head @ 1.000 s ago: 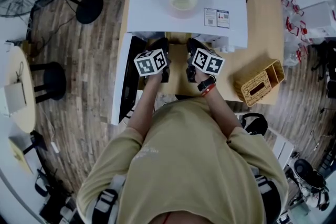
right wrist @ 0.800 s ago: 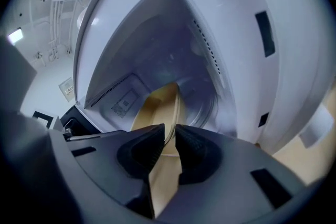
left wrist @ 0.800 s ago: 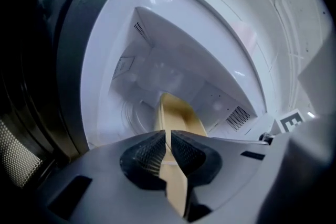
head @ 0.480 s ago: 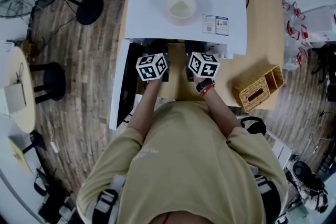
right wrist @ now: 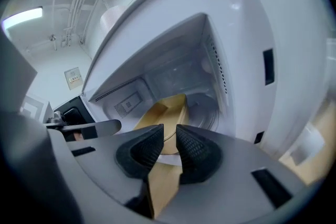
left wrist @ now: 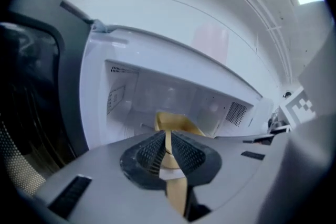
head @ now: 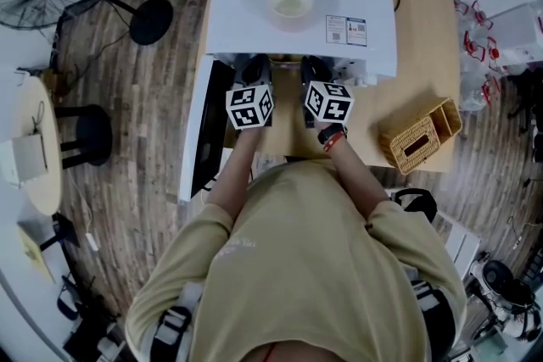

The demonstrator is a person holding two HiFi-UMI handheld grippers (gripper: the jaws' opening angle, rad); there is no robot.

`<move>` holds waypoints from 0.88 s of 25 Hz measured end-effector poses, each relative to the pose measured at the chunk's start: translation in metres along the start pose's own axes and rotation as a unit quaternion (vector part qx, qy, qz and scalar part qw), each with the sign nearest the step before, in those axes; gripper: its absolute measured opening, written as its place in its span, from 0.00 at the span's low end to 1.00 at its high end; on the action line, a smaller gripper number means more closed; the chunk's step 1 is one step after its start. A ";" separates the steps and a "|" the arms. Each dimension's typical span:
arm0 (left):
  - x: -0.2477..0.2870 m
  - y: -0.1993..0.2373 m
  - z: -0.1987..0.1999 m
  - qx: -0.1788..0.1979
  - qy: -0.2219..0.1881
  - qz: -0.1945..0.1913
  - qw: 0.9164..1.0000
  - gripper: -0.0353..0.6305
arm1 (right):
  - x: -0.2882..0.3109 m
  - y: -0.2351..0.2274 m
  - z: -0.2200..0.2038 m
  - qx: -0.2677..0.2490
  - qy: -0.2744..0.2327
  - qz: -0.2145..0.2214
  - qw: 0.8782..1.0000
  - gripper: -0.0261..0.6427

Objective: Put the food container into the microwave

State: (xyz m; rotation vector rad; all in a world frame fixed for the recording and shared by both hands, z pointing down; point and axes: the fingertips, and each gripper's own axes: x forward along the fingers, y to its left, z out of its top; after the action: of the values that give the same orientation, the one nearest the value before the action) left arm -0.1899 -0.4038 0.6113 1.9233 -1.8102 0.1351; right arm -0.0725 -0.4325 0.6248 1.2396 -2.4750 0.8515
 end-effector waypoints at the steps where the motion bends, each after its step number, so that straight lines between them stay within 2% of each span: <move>1: -0.006 -0.002 0.000 0.001 -0.002 -0.001 1.000 0.12 | -0.005 0.002 -0.001 0.000 -0.003 -0.001 1.000 0.16; 9: -0.063 -0.021 -0.014 0.019 -0.003 -0.022 1.000 0.12 | -0.062 0.025 -0.015 -0.011 -0.021 -0.016 1.000 0.14; 22: -0.179 -0.056 -0.052 0.026 -0.015 -0.051 0.998 0.10 | -0.173 0.071 -0.073 -0.028 -0.045 -0.038 0.998 0.09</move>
State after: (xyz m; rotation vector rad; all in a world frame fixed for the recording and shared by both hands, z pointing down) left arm -0.1432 -0.2189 0.5700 2.0607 -1.7386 0.1217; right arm -0.0262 -0.2436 0.5767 1.3713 -2.4843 0.7184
